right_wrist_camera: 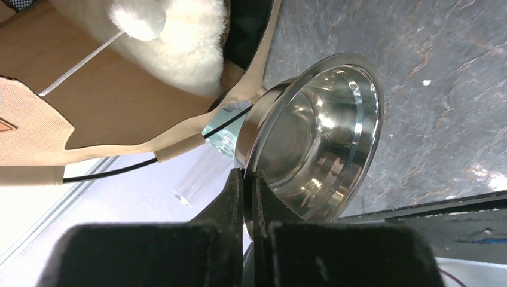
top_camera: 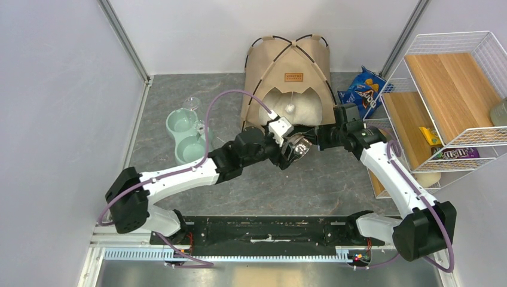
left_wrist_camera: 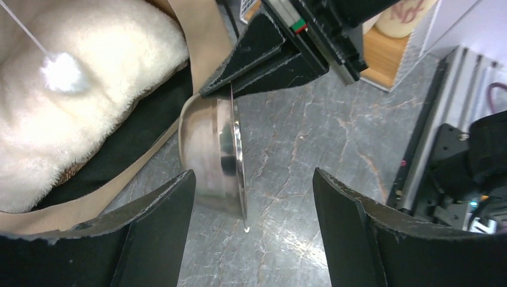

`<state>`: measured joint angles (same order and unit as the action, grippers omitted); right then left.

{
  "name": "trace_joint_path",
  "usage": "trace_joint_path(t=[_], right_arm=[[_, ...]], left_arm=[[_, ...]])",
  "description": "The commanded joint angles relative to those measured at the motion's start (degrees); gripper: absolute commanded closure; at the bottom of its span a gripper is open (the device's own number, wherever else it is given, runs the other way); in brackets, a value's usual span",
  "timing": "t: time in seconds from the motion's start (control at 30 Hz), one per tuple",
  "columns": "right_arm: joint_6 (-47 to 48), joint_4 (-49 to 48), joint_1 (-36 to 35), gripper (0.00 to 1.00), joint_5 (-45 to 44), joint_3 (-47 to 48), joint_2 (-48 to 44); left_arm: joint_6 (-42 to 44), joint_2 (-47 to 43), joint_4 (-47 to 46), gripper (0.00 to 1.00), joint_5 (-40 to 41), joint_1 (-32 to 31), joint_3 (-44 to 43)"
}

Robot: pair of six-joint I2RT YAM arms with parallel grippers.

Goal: Set up the pet tent

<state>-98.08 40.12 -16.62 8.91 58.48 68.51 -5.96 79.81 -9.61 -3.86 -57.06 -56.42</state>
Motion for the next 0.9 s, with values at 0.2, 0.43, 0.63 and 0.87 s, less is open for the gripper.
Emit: trace_joint_path(t=[0.2, 0.43, 0.63, 0.87], right_arm=[[-4.83, -3.64, 0.43, 1.0, 6.04, -1.36, -1.16], [-2.03, -3.83, 0.85, 1.0, 7.31, -0.58, -0.45], [-0.33, -4.17, 0.8, 0.78, 7.49, -0.21, -0.72], [4.95, -4.0, 0.78, 0.15, 5.67, -0.37, -2.51]], left_arm=[[7.3, 9.21, 0.7, 0.37, 22.54, -3.28, -7.1], [6.57, 11.05, 2.63, 0.77, 23.22, -3.34, -8.94], [6.56, 12.12, 5.09, 0.98, 24.36, -3.36, -10.52], [6.53, 11.3, 6.34, 0.98, 26.75, -3.25, -10.81]])
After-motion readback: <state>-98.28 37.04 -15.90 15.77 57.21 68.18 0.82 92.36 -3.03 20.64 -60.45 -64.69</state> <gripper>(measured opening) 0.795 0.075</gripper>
